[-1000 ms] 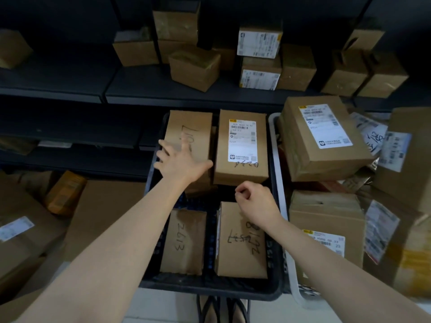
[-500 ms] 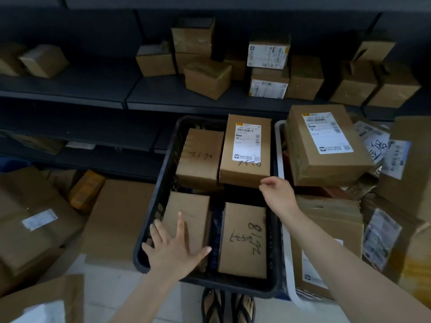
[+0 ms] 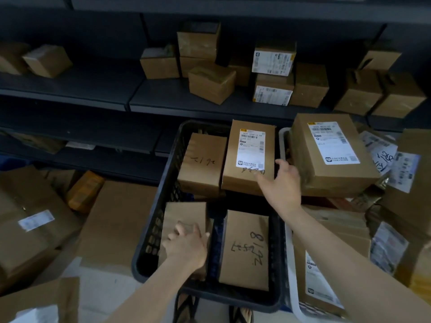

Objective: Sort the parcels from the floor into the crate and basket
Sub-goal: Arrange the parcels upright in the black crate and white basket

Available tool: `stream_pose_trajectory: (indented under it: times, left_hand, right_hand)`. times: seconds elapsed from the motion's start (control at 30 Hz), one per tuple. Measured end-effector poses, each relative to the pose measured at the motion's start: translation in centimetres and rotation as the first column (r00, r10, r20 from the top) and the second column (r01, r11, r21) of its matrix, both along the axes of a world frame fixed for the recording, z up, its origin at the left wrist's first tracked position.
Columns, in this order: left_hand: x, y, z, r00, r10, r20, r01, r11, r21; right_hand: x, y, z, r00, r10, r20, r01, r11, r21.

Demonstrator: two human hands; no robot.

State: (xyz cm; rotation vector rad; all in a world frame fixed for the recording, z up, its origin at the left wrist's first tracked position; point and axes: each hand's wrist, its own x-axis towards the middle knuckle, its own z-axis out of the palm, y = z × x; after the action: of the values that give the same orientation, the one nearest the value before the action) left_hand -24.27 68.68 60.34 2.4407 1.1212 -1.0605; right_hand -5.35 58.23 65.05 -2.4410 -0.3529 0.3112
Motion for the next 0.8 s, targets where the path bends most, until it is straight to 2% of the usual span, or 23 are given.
stream_pose_trajectory:
  times: [0.07,0.13,0.23,0.3,0.47,0.53,0.6,0.67,0.7,0.8]
  left_hand:
    - [0.7,1.3,0.5,0.996,-0.074,0.040,0.070,0.994,0.088]
    - [1.5,3.4,0.6,0.981,-0.130,0.141,0.114,0.987,0.115]
    - [3.2,6.1,0.6,0.920,-0.184,0.346,0.163,0.983,0.090]
    - [4.2,7.1,0.6,0.859,-0.232,0.456,0.205,0.973,0.107]
    - [6.1,9.1,0.2,0.797,-0.246,0.552,0.258,0.964,0.058]
    - [6.4,10.1,0.4,0.774,-0.167,0.610,0.244,0.969,-0.044]
    - [6.5,11.2,1.0,0.716,0.077,0.694,0.147,0.955,-0.258]
    - [7.1,12.4,2.6,0.605,0.366,0.706,0.035,0.874,-0.484]
    - [7.7,12.9,3.5,0.540,0.445,0.714,0.011,0.845,-0.534]
    - [9.7,14.2,5.9,0.356,0.481,0.801,0.000,0.857,-0.515]
  right_hand:
    - [0.7,2.8,0.0,0.999,0.051,-0.016,-0.054,0.965,-0.255]
    - [1.6,5.8,-0.5,0.992,0.001,-0.127,-0.054,0.907,-0.418]
    - [2.8,9.5,-1.0,0.950,-0.167,-0.265,0.037,0.900,-0.435]
    - [3.1,11.0,-0.8,0.941,-0.193,-0.279,0.047,0.888,-0.457]
    - [3.1,11.1,-0.7,0.934,-0.212,-0.289,0.048,0.873,-0.485]
    - [3.2,10.4,-0.1,0.946,-0.198,-0.258,0.065,0.892,-0.447]
    - [3.3,10.0,1.8,0.952,-0.191,-0.239,0.099,0.931,-0.350]
    - [3.3,9.7,4.4,0.972,-0.172,-0.159,0.122,0.952,-0.281]
    - [3.1,9.8,5.7,0.982,-0.157,-0.107,0.123,0.955,-0.270]
    - [2.2,11.5,7.8,0.995,-0.100,-0.020,0.091,0.955,-0.281]
